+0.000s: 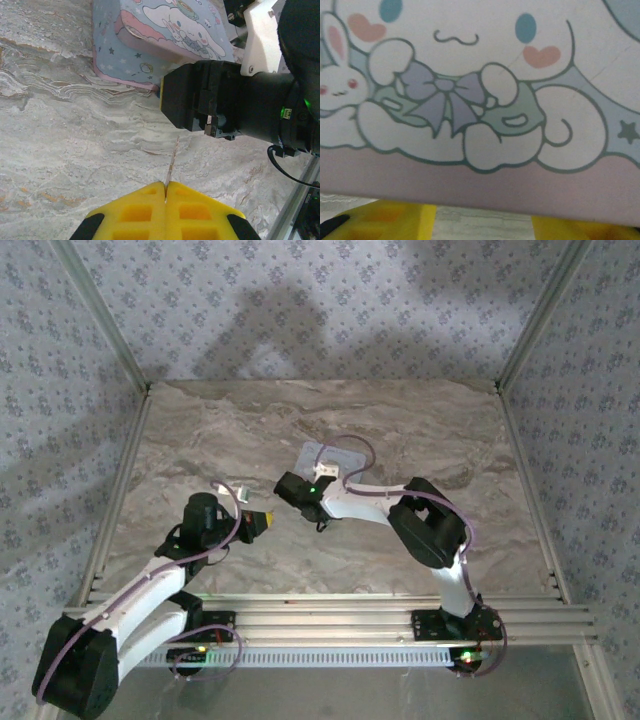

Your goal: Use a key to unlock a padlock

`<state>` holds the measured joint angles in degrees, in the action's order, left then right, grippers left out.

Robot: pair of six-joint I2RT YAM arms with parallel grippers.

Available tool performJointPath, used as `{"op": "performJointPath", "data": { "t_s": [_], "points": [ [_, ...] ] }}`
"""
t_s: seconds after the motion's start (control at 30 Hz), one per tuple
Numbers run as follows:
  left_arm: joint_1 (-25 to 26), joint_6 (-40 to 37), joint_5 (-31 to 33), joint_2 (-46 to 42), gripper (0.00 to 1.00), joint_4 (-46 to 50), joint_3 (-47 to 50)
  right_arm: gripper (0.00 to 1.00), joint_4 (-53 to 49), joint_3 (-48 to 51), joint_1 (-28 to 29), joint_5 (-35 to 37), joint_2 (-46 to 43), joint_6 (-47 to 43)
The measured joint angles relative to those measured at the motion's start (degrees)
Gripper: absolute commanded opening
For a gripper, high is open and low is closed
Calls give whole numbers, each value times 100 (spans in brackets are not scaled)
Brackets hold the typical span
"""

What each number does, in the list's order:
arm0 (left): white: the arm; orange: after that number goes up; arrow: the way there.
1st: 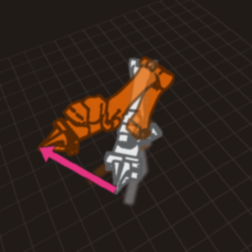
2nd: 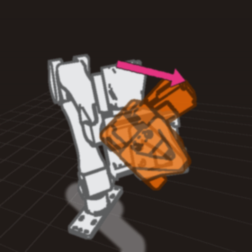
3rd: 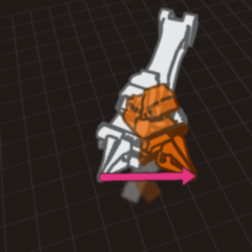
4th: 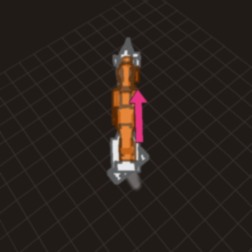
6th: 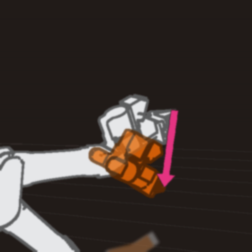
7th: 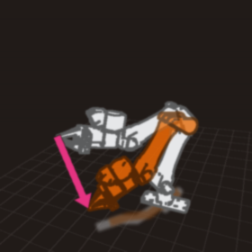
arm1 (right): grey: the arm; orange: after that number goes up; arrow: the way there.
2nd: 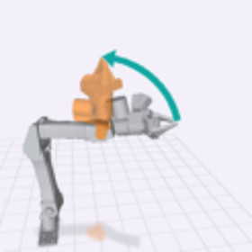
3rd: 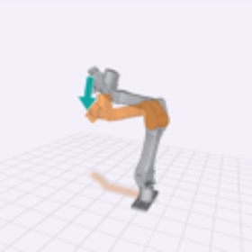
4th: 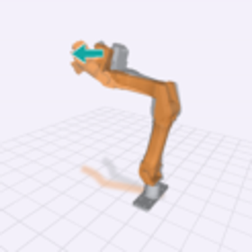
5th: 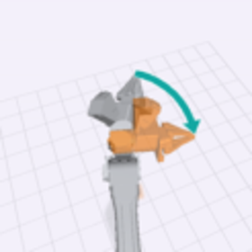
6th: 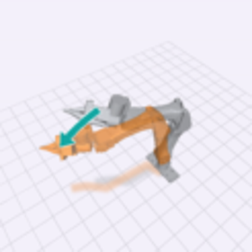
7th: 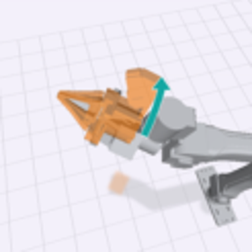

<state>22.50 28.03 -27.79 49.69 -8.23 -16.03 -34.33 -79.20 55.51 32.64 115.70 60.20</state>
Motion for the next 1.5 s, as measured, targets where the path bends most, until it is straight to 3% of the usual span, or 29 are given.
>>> {"op": "performJointPath", "data": {
  "t_s": [0.83,0.93,1.07,1.2,1.5],
  "points": [
    [2,-63,-2,111,0,-103,52,51,308,-365,-90,-9,433,-70],
    [2,-87,-4,111,0,-101,57,45,334,-389,-120,-31,455,-127],
    [2,-122,-7,109,0,-101,63,25,439,-400,-179,-63,461,-251],
    [2,-164,-26,109,0,-101,70,13,476,-435,-214,-125,461,-367],
    [2,-278,-199,109,0,-103,98,0,632,-232,-350,-479,223,-743]
  ]
}}
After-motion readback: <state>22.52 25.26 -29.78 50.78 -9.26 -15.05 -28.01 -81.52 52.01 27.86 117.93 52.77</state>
